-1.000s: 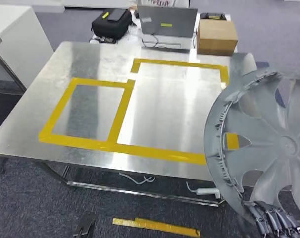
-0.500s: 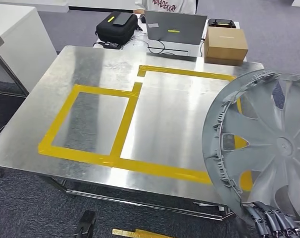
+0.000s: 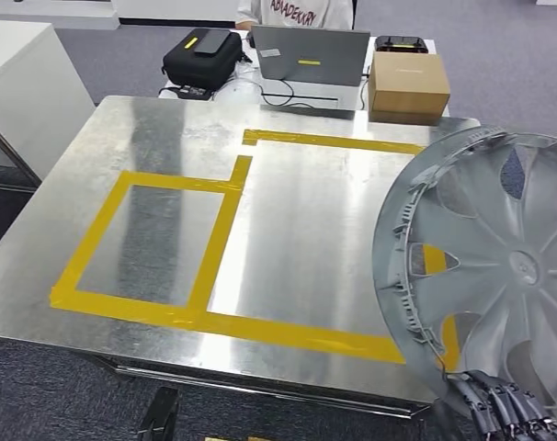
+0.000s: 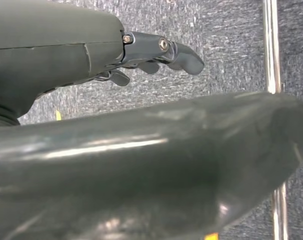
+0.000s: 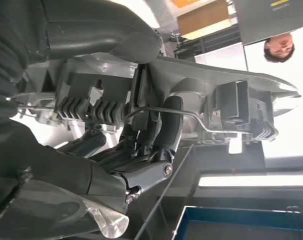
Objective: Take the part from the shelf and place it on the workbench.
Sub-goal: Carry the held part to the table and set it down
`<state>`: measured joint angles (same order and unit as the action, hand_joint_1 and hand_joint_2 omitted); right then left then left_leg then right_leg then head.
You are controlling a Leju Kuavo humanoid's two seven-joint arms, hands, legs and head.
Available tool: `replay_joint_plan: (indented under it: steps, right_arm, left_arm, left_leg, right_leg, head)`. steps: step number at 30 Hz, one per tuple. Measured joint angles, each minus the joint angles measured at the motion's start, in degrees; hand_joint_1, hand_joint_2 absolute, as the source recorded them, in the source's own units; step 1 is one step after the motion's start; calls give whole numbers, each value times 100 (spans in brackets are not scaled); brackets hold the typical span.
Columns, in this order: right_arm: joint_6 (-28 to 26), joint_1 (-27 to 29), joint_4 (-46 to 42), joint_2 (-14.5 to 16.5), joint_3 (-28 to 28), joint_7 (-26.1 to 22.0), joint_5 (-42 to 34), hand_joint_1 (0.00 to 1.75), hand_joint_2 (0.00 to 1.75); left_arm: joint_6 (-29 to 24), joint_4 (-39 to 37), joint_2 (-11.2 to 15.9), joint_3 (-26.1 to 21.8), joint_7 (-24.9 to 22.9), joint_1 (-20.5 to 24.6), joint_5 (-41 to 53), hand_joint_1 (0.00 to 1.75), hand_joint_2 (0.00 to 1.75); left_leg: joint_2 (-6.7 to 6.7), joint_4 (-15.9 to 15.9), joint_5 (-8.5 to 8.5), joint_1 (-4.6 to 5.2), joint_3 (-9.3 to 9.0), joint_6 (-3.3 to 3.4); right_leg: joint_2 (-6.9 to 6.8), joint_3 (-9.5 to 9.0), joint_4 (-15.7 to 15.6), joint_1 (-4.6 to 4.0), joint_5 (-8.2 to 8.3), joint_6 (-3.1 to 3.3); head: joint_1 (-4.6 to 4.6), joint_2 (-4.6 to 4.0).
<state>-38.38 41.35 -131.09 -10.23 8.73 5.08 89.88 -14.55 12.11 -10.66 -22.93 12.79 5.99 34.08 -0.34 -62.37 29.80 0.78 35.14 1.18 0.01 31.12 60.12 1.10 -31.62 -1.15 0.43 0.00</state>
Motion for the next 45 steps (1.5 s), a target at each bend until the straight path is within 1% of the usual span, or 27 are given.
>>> replay_joint_plan:
  steps: [2, 3, 5, 6, 8, 9, 10, 11, 13, 15, 18, 20, 23, 24, 25, 26, 28, 30, 33, 35, 36, 39, 40, 41, 42, 44, 45]
  right_arm:
    - [3, -7, -1, 1, -21, -52, 0, 175, 175]
    - [8, -8, 0, 1, -32, -56, 0, 175, 175]
    - [45, -1, 1, 1, -46, -10, -3, 175, 175]
    - [91, 0, 4, -5, -50, 47, -17, 175, 175]
    - [236, -8, 26, -63, -59, 226, -152, 175, 175]
    - [334, -15, 46, -120, -71, 336, -291, 175, 175]
    - [440, -29, 82, -198, -102, 436, -515, 175, 175]
    - [550, -52, 129, -278, -155, 503, -788, 175, 175]
    - [789, -170, 308, -407, -359, 448, -1501, 175, 175]
    - [1060, -351, 618, -459, -695, 90, -2199, 175, 175]
    - [1402, -540, 1050, -469, -1192, -461, -2651, 175, 175]
    - [1718, -704, 1266, -474, -1407, -693, -2683, 175, 175]
    - [2325, -1119, 1692, -557, -1649, -880, -2613, 175, 175]
    - [2529, -1313, 1925, -619, -1698, -929, -2570, 175, 175]
    - [2694, -1513, 2183, -689, -1726, -972, -2521, 175, 175]
    - [2808, -1708, 2439, -759, -1739, -1013, -2475, 175, 175]
    - [2907, -2047, 2889, -891, -1738, -1063, -2407, 175, 175]
    - [2929, -2307, 3204, -996, -1722, -1083, -2359, 175, 175]
    - [3005, -2733, 3564, -1121, -1559, -1097, -2242, 175, 175]
    - [3079, -3158, 3824, -1222, -1283, -1073, -2153, 175, 175]
    - [3113, -3382, 3954, -1270, -1116, -1046, -2119, 175, 175]
    - [3163, -3847, 4267, -1368, -660, -982, -2078, 175, 175]
    - [3164, -3929, 4329, -1388, -542, -984, -2070, 175, 175]
    - [3164, -4017, 4380, -1403, -431, -992, -2057, 175, 175]
    - [3164, -4143, 4435, -1412, -300, -1004, -2036, 175, 175]
    - [3158, -4491, 4545, -1424, 50, -1042, -1987, 175, 175]
    - [3152, -4663, 4589, -1432, 248, -1072, -1967, 175, 175]
  left_arm:
    - [4, 0, 1, -7, -1, -8, 19, 0, 0]
    - [11, 0, -5, -11, -2, -11, 27, 0, 0]
    - [37, 0, -16, -25, -2, 2, 48, 0, 0]
    - [54, 0, -22, -31, -2, 13, 59, 0, 0]
    - [79, 0, -27, -39, -6, 22, 97, 0, 0]
    - [88, 0, -28, -40, -11, 23, 116, 0, 0]
    - [96, 0, -29, -41, -16, 24, 143, 0, 0]
    - [109, 0, -30, -41, -21, 28, 169, 0, 0]
    - [149, 0, -35, -42, -28, 37, 227, 0, 0]
    - [183, 0, -47, -42, -46, 51, 287, 0, 0]
    - [205, 0, -65, -42, -61, 68, 348, 0, 0]
    - [247, 0, -67, -40, -63, 83, 398, 0, 0]
    - [361, 0, -64, -20, -117, 138, 564, 0, 0]
    - [410, 1, -69, 6, -170, 165, 636, 0, 0]
    - [454, 2, -80, 37, -229, 199, 696, 0, 0]
    - [481, 3, -94, 68, -284, 238, 739, 0, 0]
    - [499, 10, -123, 115, -348, 317, 779, 0, 0]
    - [498, 17, -142, 146, -362, 369, 789, 0, 0]
    - [498, 20, -147, 173, -363, 389, 790, 0, 0]
    - [499, 20, -145, 191, -362, 403, 802, 0, 0]
    - [501, 20, -145, 199, -361, 417, 816, 0, 0]
    - [513, 20, -145, 207, -361, 433, 857, 0, 0]
    - [520, 20, -143, 208, -362, 428, 867, 0, 0]
    - [526, 20, -142, 208, -364, 423, 881, 0, 0]
    - [536, 20, -142, 209, -369, 421, 898, 0, 0]
    - [558, 20, -144, 213, -383, 433, 949, 0, 0]
    - [570, 20, -145, 216, -393, 443, 974, 0, 0]
  left_leg:
    - [-6, 77, 8, 24, -12, 58]
    - [-8, 136, -107, 6, -50, 77]
    - [-4, 244, -199, -27, -123, 110]
    - [0, 280, -215, -39, -146, 126]
    - [7, 289, -208, -29, -150, 158]
    - [11, 289, -199, -23, -151, 168]
    - [11, 288, -192, -16, -156, 174]
    - [6, 288, -185, -11, -164, 176]
    - [-8, 287, -169, -4, -189, 166]
    - [-14, 278, -157, 14, -194, 128]
    - [-13, 286, -168, 25, -178, 50]
    - [-10, 141, -52, 25, -123, -16]
    - [-5, -803, 419, -28, 302, -115]
    - [-5, -1105, 506, -48, 451, -133]
    - [-4, -1241, 491, -63, 527, -144]
    - [-3, -1176, 374, -73, 511, -149]
    - [2, -506, -42, -83, 221, -128]
    - [11, 121, -269, -69, -53, -81]
    - [21, 301, -259, -47, -95, 3]
    - [45, 369, -295, -64, -119, 74]
    - [60, 400, -312, -74, -131, 110]
    - [68, 413, -316, -65, -130, 163]
    - [52, 412, -313, -62, -132, 168]
    - [32, 408, -309, -62, -137, 167]
    - [14, 401, -302, -65, -145, 157]
    - [6, 364, -272, -56, -148, 107]
    - [10, 331, -258, -45, -133, 76]
  right_leg:
    - [4, 23, -17, -7, -32, -64]
    - [5, 11, -20, -7, -56, -92]
    - [4, 52, 130, -9, -204, -137]
    - [4, 159, 365, -5, -352, -154]
    - [1, 526, 1039, -6, -686, -188]
    - [0, 680, 1301, -5, -761, -200]
    - [0, 745, 1376, -5, -717, -204]
    - [0, 697, 1231, -6, -561, -198]
    - [1, 377, 503, -22, -134, -149]
    - [-1, 111, -48, -47, 101, -91]
    - [-2, 63, -164, -43, 162, -31]
    - [-5, 43, -211, -6, 195, 16]
    - [-7, 24, -232, 16, 202, 41]
    - [-5, 22, -231, 17, 201, 42]
    - [-2, 19, -230, 19, 200, 41]
    - [0, 11, -229, 22, 197, 37]
    - [0, -16, -229, 30, 184, 15]
    - [-2, -17, -219, 18, 168, -36]
    - [4, 16, -241, 10, 190, -136]
    - [3, 91, -150, 18, 120, -188]
    - [2, 197, 48, 20, 9, -208]
    - [-5, 733, 1102, 24, -415, -249]
    - [-6, 854, 1315, 28, -437, -261]
    - [-6, 882, 1324, 35, -351, -272]
    - [-7, 806, 1109, 47, -162, -282]
    - [-5, 481, 376, 68, 232, -296]
    - [2, 342, 75, 73, 321, -282]
  head:
    - [-15, -1]
    - [-20, -1]
    - [-3, 0]
    - [5, 0]
    - [13, 0]
    - [13, 0]
    - [11, 0]
    - [12, 0]
    - [14, 0]
    - [10, 0]
    - [9, 0]
    - [-10, 0]
    - [-50, 0]
    - [-50, 0]
    - [-50, 0]
    - [-50, 0]
    - [-49, 0]
    - [-48, 0]
    - [-45, 0]
    - [-37, 0]
    - [-30, 0]
    - [-23, 0]
    - [-24, 0]
    - [-22, 0]
    - [-22, 0]
    - [-19, 0]
    - [-20, 0]
